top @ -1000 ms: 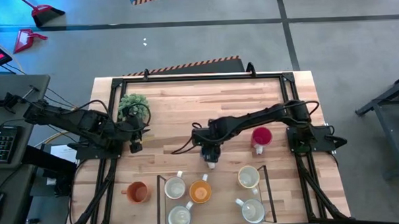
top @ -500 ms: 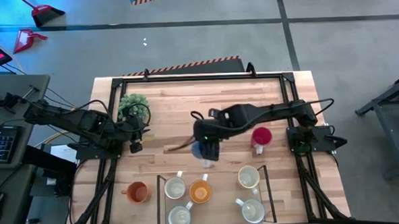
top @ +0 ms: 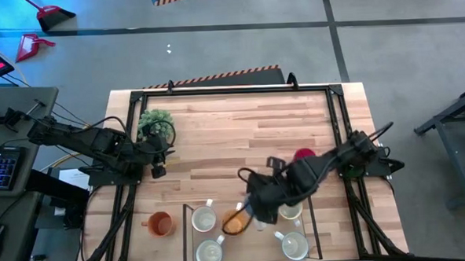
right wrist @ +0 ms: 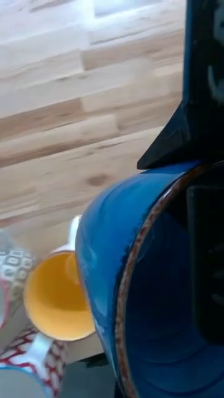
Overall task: Place coffee mugs
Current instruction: Put the blue mug on the shelf
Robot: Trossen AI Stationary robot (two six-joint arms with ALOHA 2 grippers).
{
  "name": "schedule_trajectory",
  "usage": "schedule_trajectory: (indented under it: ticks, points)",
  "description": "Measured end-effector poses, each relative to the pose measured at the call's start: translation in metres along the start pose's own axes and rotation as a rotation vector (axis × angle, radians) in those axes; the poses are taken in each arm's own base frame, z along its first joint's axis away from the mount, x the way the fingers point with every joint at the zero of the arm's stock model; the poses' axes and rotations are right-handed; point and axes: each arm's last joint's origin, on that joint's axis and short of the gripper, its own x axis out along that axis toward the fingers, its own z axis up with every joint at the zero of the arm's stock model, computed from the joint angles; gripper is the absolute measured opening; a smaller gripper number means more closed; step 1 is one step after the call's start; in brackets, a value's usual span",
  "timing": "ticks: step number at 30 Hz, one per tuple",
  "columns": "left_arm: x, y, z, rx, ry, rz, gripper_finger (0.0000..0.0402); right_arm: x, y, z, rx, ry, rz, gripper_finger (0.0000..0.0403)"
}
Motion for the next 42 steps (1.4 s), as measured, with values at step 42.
schedule_trajectory:
  ticks: [42]
  points:
    - [0.0,-0.002,0.0,0.024,0.011,-0.06,0.0071,0.117,0.023,-0.007,0.041,0.352,-0.072,0.0]
